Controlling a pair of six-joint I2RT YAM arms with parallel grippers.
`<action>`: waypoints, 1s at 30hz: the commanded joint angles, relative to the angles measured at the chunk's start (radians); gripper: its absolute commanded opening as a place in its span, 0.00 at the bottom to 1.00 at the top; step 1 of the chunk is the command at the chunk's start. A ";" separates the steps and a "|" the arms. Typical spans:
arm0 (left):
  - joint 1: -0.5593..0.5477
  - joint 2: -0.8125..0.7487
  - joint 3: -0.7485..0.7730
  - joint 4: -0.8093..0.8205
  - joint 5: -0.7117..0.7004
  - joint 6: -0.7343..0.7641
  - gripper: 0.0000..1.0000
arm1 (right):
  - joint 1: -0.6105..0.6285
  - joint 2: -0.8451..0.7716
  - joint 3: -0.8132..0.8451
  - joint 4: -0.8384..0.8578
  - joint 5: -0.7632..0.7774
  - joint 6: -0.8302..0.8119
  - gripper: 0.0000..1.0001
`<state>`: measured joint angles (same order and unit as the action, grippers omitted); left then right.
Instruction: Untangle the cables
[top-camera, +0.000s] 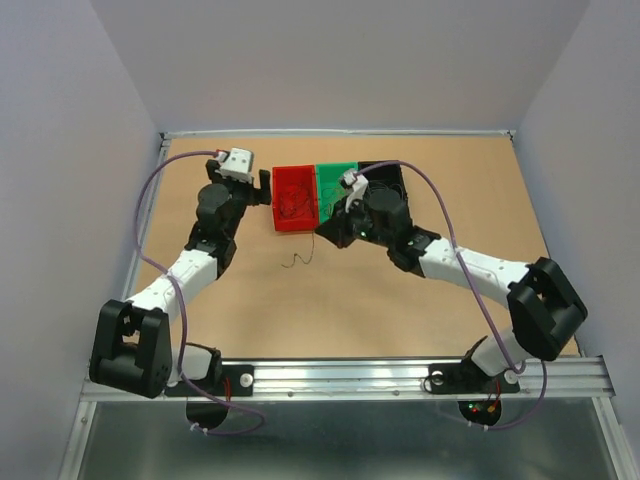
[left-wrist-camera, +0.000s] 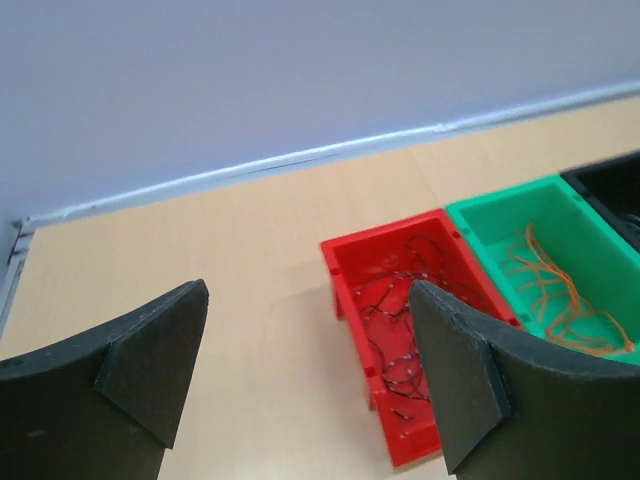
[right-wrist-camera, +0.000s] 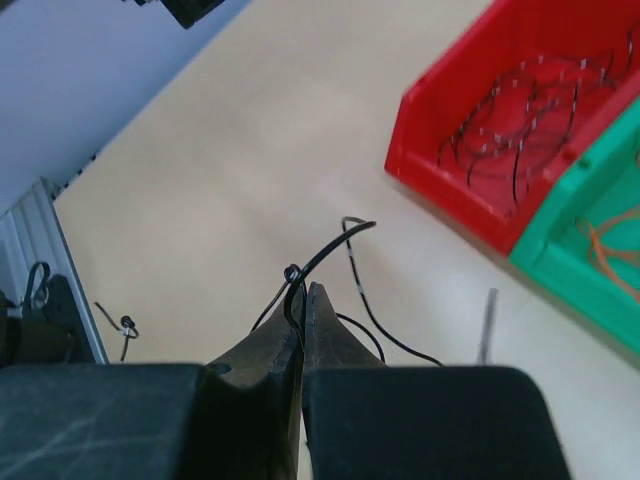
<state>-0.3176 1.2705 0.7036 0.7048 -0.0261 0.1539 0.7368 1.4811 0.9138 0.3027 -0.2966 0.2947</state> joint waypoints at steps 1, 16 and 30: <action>0.184 0.003 0.077 0.048 0.084 -0.215 0.93 | -0.004 0.131 0.297 -0.066 -0.019 0.001 0.01; 0.302 0.018 0.088 0.065 0.129 -0.289 0.92 | -0.051 0.700 0.873 -0.082 -0.256 0.168 0.01; 0.298 0.020 0.069 0.104 0.204 -0.271 0.91 | -0.217 0.732 0.743 -0.092 -0.158 0.322 0.01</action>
<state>-0.0158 1.3106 0.7681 0.7292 0.1440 -0.1249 0.4866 2.2738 1.6459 0.2726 -0.5468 0.6247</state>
